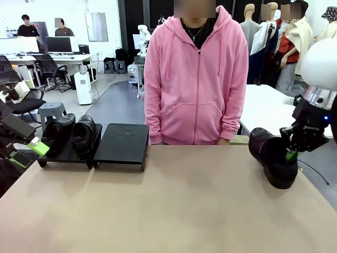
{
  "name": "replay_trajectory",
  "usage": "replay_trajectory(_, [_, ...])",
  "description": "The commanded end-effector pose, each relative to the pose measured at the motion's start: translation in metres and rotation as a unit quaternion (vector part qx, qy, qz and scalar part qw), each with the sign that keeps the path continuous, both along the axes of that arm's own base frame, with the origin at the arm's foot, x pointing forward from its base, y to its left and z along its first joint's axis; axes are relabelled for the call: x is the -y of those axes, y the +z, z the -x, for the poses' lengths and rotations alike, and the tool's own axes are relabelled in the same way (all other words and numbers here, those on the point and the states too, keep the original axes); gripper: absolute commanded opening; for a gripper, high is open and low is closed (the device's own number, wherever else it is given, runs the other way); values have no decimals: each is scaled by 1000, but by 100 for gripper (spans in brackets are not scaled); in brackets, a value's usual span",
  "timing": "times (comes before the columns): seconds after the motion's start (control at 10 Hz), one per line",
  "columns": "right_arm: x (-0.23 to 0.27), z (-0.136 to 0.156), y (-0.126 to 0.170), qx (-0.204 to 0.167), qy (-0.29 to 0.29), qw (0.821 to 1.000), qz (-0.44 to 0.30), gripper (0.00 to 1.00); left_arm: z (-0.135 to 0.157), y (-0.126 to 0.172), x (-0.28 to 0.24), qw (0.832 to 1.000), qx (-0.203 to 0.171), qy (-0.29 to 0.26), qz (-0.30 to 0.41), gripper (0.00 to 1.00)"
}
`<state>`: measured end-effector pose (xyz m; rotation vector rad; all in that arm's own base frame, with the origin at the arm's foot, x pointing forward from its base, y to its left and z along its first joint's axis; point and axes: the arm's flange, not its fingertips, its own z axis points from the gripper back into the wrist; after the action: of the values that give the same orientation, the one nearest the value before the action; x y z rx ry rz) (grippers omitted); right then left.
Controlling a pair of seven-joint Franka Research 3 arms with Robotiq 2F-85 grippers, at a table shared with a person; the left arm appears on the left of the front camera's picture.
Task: Organize the shoes by placing them on the stand.
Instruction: Pick up one Shoe and place it in the middle of the table.
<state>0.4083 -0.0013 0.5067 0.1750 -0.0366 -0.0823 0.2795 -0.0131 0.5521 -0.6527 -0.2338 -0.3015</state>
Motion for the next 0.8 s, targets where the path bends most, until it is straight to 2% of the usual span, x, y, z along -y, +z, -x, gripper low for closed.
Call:
replay_trajectory(0.0, [0, -17, 7, -6, 6, 1000, 9, 0, 0, 2, -1, 1000, 0, -6, 7, 100])
replay_trajectory(0.2, [0, -17, 7, -6, 6, 1000, 9, 0, 0, 2, -1, 1000, 0, -6, 7, 100])
replay_trajectory(0.3, [0, -2, -4, -4, 1, 1000, 2, 0, 0, 2, -1, 1000, 0, -6, 7, 100])
replay_trajectory(0.4, [-45, 4, -10, 34, 37, 998, 29, 0, 0, 2, -1, 1000, 0, -6, 7, 100])
replay_trajectory(0.6, [-147, 35, -20, 50, 101, 993, 31, 0, 0, 2, -1, 1000, 0, -6, 7, 100])
replay_trajectory(0.7, [-189, 43, -28, 52, 93, 994, 28, 0, 0, 2, -1, 1000, 0, -6, 7, 100])
